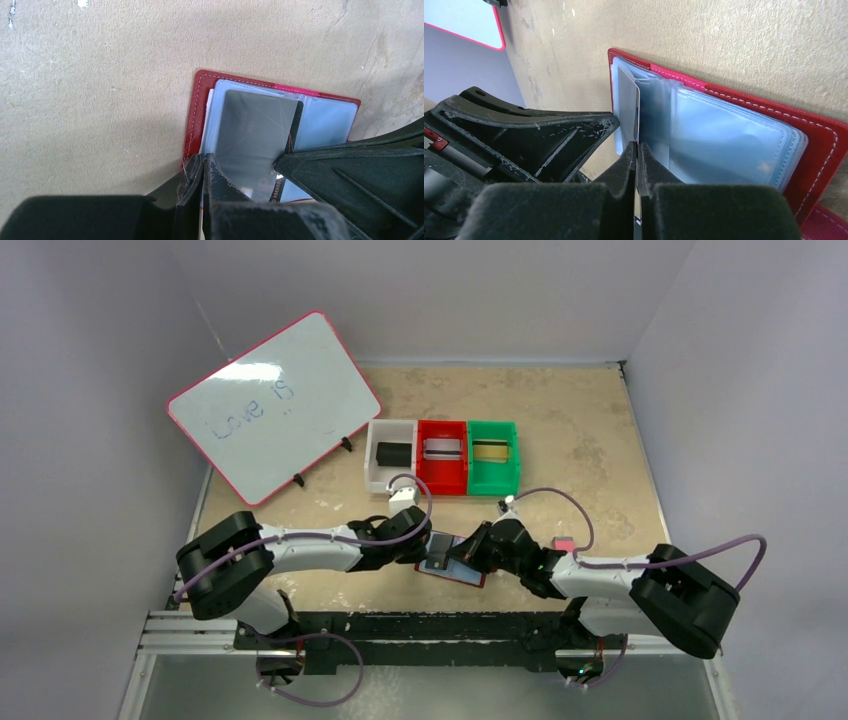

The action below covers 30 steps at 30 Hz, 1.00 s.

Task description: Take the credit cards out of the card holder

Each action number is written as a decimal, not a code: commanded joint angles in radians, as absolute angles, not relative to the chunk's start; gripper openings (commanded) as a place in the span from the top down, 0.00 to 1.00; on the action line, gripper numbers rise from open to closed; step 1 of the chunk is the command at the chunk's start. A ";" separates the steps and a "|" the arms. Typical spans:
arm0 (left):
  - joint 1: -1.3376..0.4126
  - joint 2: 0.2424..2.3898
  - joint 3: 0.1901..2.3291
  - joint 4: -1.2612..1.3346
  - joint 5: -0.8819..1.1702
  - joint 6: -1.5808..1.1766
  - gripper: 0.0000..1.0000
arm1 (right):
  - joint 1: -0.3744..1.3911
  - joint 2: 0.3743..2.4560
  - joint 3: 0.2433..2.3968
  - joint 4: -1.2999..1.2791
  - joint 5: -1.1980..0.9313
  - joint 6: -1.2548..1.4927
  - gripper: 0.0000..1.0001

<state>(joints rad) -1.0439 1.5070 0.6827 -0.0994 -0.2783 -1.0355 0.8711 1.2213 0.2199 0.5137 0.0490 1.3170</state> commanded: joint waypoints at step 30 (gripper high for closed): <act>-1.037 1.330 0.742 -0.104 -0.354 -0.965 0.65 | 0.841 1.371 0.260 0.518 0.020 1.269 0.99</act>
<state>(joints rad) -1.0409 1.3468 0.6945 -0.2245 -0.4168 -1.0168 0.8448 1.3296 0.2447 0.5480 0.0246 1.3006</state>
